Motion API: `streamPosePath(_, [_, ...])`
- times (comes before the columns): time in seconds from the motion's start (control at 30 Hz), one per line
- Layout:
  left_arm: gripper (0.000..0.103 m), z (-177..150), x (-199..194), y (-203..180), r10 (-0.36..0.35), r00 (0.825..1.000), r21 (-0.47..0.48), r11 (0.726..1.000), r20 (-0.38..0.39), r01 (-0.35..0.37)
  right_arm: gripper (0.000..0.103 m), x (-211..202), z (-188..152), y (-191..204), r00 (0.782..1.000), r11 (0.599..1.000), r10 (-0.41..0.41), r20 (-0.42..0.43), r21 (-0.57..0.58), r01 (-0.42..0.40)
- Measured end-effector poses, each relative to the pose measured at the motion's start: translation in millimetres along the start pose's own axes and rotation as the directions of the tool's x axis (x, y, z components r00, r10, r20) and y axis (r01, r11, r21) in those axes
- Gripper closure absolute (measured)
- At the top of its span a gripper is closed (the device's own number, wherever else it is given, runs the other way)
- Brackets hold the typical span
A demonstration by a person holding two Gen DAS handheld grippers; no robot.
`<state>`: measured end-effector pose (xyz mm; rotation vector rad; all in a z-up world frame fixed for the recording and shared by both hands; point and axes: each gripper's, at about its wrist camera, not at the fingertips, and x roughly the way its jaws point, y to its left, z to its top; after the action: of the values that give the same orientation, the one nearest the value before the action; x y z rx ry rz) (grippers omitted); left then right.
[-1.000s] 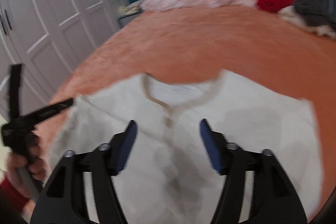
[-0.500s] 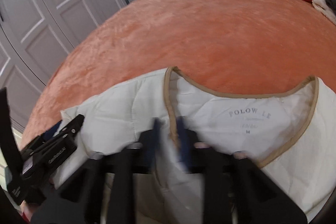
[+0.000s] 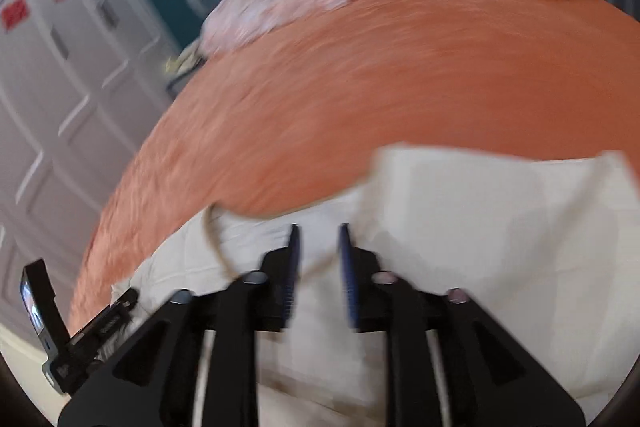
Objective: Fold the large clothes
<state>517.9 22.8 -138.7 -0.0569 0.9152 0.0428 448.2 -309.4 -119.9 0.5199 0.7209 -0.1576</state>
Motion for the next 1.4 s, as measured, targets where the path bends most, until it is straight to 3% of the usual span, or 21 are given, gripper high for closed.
streamPosePath(0.03, [0.036, 1.7, -13.7, -4.2, -0.037, 0.999, 0.014, 0.999, 0.018, 0.037, 0.06, -7.7, 3.6, -13.7, 1.0, 1.0, -0.01, 0.008, 0.012, 0.01])
streamPosePath(0.13, [0.036, 5.0, -55.2, -35.4, -0.165, 0.983, 0.062, 0.985, 0.081, 0.16, 0.059, -23.7, 14.4, -62.6, 0.998, 0.996, -0.055, 0.017, 0.064, 0.054])
streamPosePath(0.2, [0.036, 7.3, -71.9, -71.0, -0.262, 0.963, 0.115, 0.96, 0.058, 0.254, 0.059, -22.3, 20.8, -88.2, 0.998, 0.991, -0.058, -0.001, 0.12, 0.057])
streamPosePath(0.3, [0.036, -0.2, -79.8, -148.7, -0.374, 0.926, 0.224, 0.899, -0.049, 0.375, 0.061, -13.0, 24.4, -103.8, 0.999, 0.987, -0.009, -0.033, 0.163, 0.014])
streamPosePath(0.33, [0.036, -4.9, -77.6, -166.5, -0.376, 0.924, 0.25, 0.89, -0.07, 0.382, 0.067, -8.6, 24.6, -104.1, 0.999, 0.988, 0.01, -0.046, 0.155, -0.003])
streamPosePath(0.43, [0.037, -27.7, -59.1, -222.4, -0.319, 0.94, 0.355, 0.87, -0.122, 0.342, 0.077, 11.9, 17.7, -87.2, 0.993, 1.0, 0.012, -0.114, 0.026, -0.009])
streamPosePath(0.53, [0.039, -49.8, -28.0, -250.1, -0.231, 0.96, 0.402, 0.873, -0.161, 0.277, 0.085, 23.6, 12.2, -83.8, 0.99, 0.999, -0.025, -0.135, -0.044, 0.019])
streamPosePath(0.67, [0.034, -57.9, -14.1, -245.4, -0.237, 0.965, 0.357, 0.897, -0.114, 0.262, 0.103, 29.0, 7.5, -100.7, 0.994, 0.999, -0.023, -0.104, 0.02, 0.026])
streamPosePath(0.87, [0.034, -59.9, -13.0, -237.3, -0.263, 0.962, 0.326, 0.905, -0.079, 0.274, 0.103, 23.6, 2.1, -104.3, 0.998, 0.998, -0.038, -0.045, 0.039, 0.039])
streamPosePath(0.97, [0.054, -49.3, -27.3, -221.6, -0.276, 0.959, 0.264, 0.922, -0.072, 0.285, 0.102, 10.5, 5.0, -98.8, 0.995, 0.995, -0.097, -0.013, 0.031, 0.098])
streamPosePath(1.03, [0.057, -40.4, -50.4, -195.7, -0.289, 0.956, 0.216, 0.932, -0.038, 0.291, 0.098, -7.6, 9.3, -85.9, 0.995, 0.995, -0.1, 0.024, -0.009, 0.1])
streamPosePath(1.07, [0.057, -36.2, -60.6, -183.4, -0.281, 0.96, 0.215, 0.937, -0.01, 0.277, 0.098, -20.2, 11.3, -72.9, 0.997, 0.997, -0.058, 0.042, -0.051, 0.06])
streamPosePath(1.13, [0.056, -26.1, -68.9, -157.2, -0.265, 0.964, 0.211, 0.943, 0.01, 0.257, 0.097, -31.4, 10.8, -37.3, 1.0, 0.986, 0.023, 0.006, -0.164, -0.022])
streamPosePath(1.23, [0.056, -17.3, -46.6, -130.7, -0.206, 0.976, 0.208, 0.954, -0.065, 0.215, 0.097, -9.6, -1.6, 2.5, 0.987, 0.958, 0.07, -0.147, -0.266, -0.108])
streamPosePath(1.3, [0.056, -19.4, -29.3, -124.5, -0.174, 0.979, 0.217, 0.957, -0.108, 0.194, 0.097, 14.6, -16.5, 18.5, 0.974, 0.947, 0.055, -0.22, -0.297, -0.121])
streamPosePath(1.4, [0.056, -34.4, -15.2, -122.6, -0.162, 0.983, 0.253, 0.951, -0.085, 0.178, 0.099, 44.1, -37.6, 21.7, 0.97, 0.934, -0.028, -0.242, -0.352, -0.061])
